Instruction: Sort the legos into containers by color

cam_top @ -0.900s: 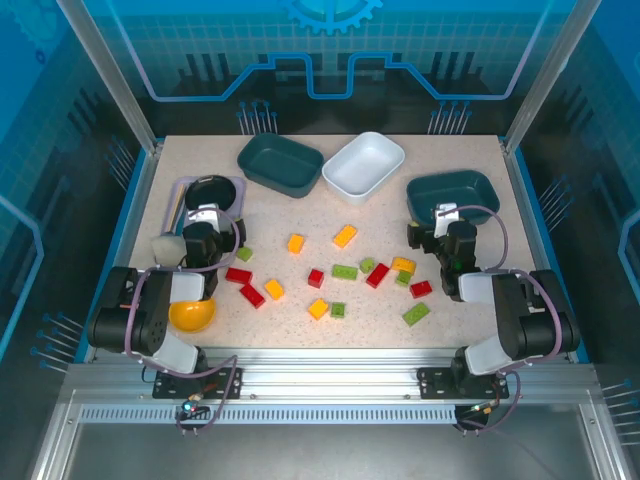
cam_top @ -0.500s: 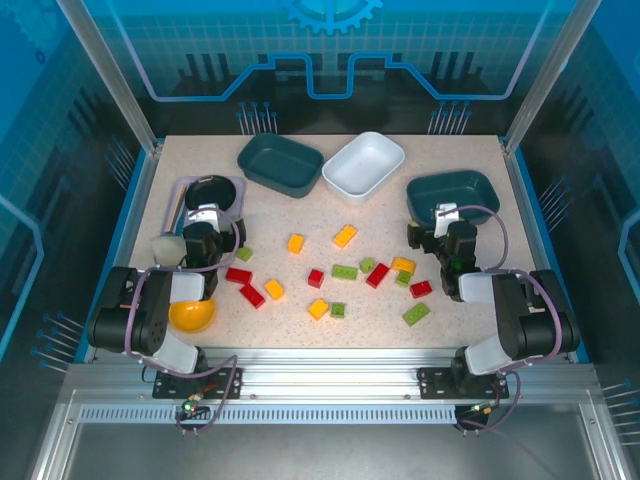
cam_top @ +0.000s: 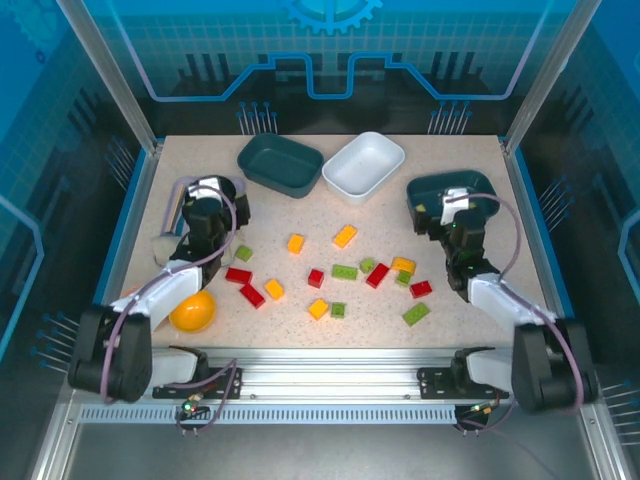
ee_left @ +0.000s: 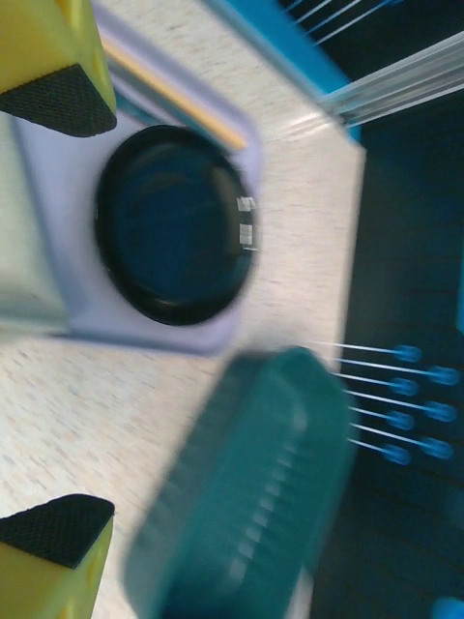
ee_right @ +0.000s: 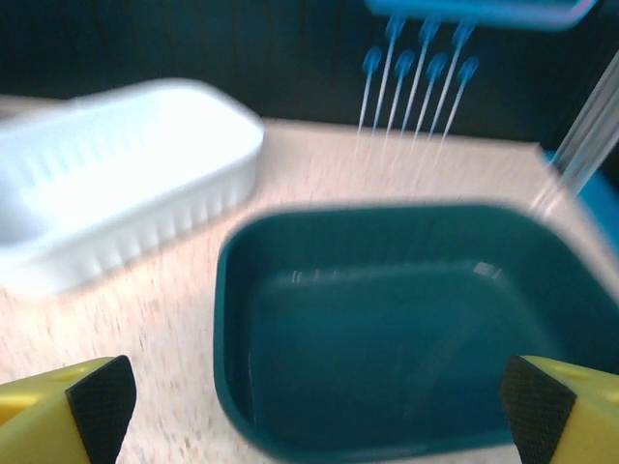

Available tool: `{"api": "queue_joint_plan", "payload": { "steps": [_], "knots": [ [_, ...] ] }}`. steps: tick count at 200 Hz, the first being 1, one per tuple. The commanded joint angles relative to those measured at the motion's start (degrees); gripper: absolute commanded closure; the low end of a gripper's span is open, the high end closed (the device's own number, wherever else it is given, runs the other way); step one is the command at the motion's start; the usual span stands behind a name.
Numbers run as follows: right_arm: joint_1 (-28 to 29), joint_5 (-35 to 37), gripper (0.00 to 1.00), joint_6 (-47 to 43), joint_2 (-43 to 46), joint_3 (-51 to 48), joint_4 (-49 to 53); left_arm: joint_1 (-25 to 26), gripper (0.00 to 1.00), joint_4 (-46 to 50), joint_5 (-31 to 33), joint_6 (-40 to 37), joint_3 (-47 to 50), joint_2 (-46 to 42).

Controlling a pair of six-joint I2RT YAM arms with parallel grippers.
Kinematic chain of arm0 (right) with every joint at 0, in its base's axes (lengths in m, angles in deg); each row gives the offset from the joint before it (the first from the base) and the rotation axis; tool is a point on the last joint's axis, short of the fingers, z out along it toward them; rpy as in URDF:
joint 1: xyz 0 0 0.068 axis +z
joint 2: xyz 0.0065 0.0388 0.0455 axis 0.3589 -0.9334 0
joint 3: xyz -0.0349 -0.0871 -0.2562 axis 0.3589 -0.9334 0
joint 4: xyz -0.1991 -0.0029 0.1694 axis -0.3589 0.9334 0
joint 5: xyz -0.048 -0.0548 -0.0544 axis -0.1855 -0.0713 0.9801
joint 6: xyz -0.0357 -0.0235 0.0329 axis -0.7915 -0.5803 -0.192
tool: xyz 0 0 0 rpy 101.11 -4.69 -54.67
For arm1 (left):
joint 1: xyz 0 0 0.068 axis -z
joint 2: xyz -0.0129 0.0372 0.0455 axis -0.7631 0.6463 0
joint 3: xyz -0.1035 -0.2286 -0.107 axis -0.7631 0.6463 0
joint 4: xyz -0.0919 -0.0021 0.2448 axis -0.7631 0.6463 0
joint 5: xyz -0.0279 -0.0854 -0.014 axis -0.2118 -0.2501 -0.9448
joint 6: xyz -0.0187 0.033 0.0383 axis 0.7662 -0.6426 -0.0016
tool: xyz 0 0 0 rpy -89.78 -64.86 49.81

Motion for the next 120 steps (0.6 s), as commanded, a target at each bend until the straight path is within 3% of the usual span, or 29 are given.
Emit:
{"api": "queue_joint_plan", "payload": {
  "steps": [1,20,33,39,55,63,71,79,110,120],
  "knots": [
    [3.0,8.2,0.0,2.7,8.9,9.0,12.7,4.6,0.01,11.5,9.5,4.1,-7.6,-4.2],
    [5.7,11.4,0.0,5.3,11.8,18.4,19.3,10.0,0.01,14.1,11.2,1.2,-16.6,-3.5],
    [4.8,12.5,0.0,15.7,9.6,27.0,30.2,12.4,0.01,16.8,11.3,1.5,-23.4,-1.3],
    [3.0,10.8,0.0,22.1,7.8,32.5,38.1,12.3,0.01,21.7,11.4,7.1,-27.5,0.1],
    [-0.6,11.2,0.0,41.4,1.2,43.2,60.8,10.5,0.01,47.1,7.7,28.9,-42.1,5.6],
    [-3.4,2.2,0.0,38.1,-1.3,44.7,59.3,9.0,0.01,54.9,5.2,39.6,-46.5,8.8],
    [-5.0,-5.2,0.07,36.5,-3.8,46.1,58.8,6.3,0.01,53.7,-4.9,39.2,-47.8,11.1],
    [-5.1,-7.0,0.11,37.5,-6.4,49.1,61.3,4.5,0.01,53.2,-12.1,40.1,-49.5,13.5],
    [-4.8,-15.8,0.27,37.6,-17.3,57.1,66.9,4.2,0.01,65.0,-18.4,41.8,-64.6,27.8],
    [-4.8,-18.7,0.32,37.3,-20.9,59.2,68.2,4.1,0.06,67.2,-20.6,41.3,-69.4,32.7]
  ]
}}
